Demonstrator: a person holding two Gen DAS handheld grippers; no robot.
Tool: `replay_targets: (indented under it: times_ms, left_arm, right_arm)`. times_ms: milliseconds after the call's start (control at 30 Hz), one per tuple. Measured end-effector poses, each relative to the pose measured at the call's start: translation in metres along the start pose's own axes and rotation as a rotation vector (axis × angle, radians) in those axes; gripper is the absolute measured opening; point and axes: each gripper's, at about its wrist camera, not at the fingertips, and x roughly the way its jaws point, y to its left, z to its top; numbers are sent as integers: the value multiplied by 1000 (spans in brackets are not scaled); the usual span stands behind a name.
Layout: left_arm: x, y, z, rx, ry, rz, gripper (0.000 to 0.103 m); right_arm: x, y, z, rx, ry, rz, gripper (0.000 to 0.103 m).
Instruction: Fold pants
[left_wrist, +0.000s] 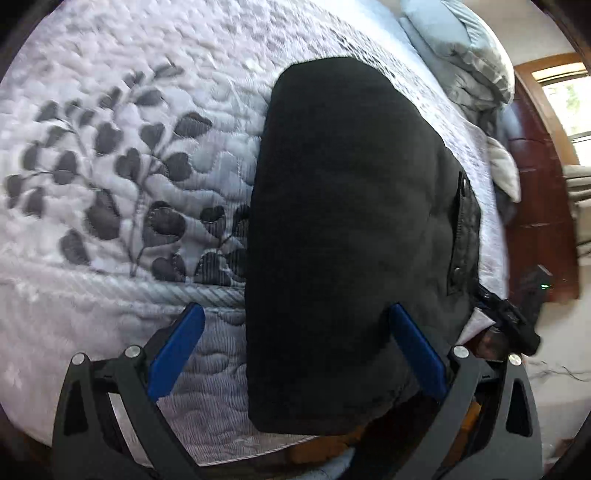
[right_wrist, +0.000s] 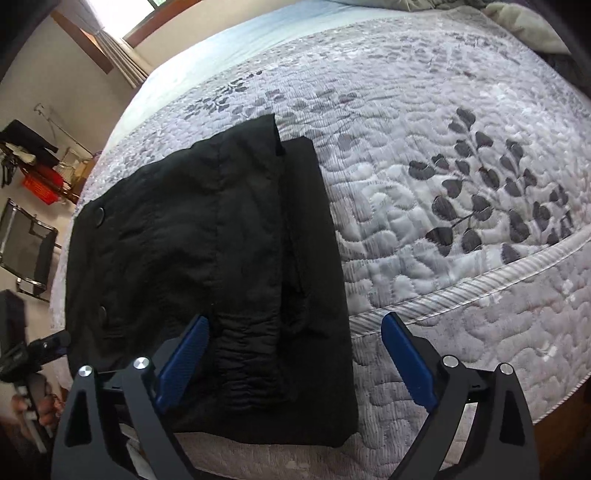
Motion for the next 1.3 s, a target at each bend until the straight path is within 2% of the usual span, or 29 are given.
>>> replay_targets:
  times_ms: [167, 333, 433, 567, 700, 767, 867, 933, 1000, 1067, 1100, 1200, 1233, 1300]
  left_arm:
    - [18, 13, 9, -14, 92, -119, 100]
    - [31, 10, 11, -34, 121, -145, 100]
    - [41, -3, 10, -22, 174, -231, 100]
    - [55, -17, 7, 37, 185, -157, 100]
    - [61, -22, 9, -1, 197, -138, 100]
    - [56, -29, 8, -13, 194, -167, 100]
    - [42, -42, 0, 27, 209, -285, 100]
    - [48, -42, -1, 33, 229, -252, 100]
    - [60, -36, 2, -11, 240, -228, 100]
    - [71, -30, 4, -65, 251, -255, 100]
    - [76, -30, 4, -78, 252, -245, 100]
    - [73, -37, 2, -59, 248, -223, 100]
    - [71, -40, 0, -43, 243, -232, 100]
    - [62, -46, -4, -17, 213, -277, 99]
  right_arm:
    - [7, -8, -2, 24, 32, 85, 95]
    - [17, -23, -2, 78, 81, 189, 97]
    - [23, -30, -1, 101, 105, 239, 97]
    - [26, -35, 1, 94, 129, 261, 99]
    - [34, -39, 10, 99, 157, 298, 100]
    - [35, -38, 13, 95, 167, 311, 100]
    - [36, -34, 14, 63, 179, 359, 100]
    - [42, -37, 16, 63, 190, 361, 100]
    - [46, -42, 19, 91, 190, 394, 100]
    - [46, -45, 21, 90, 189, 405, 100]
    - [46, -46, 22, 87, 186, 408, 100]
    - [43, -43, 22, 51, 177, 392, 94]
    - [42, -42, 22, 56, 175, 392, 92]
    - [37, -45, 20, 60, 163, 391, 81]
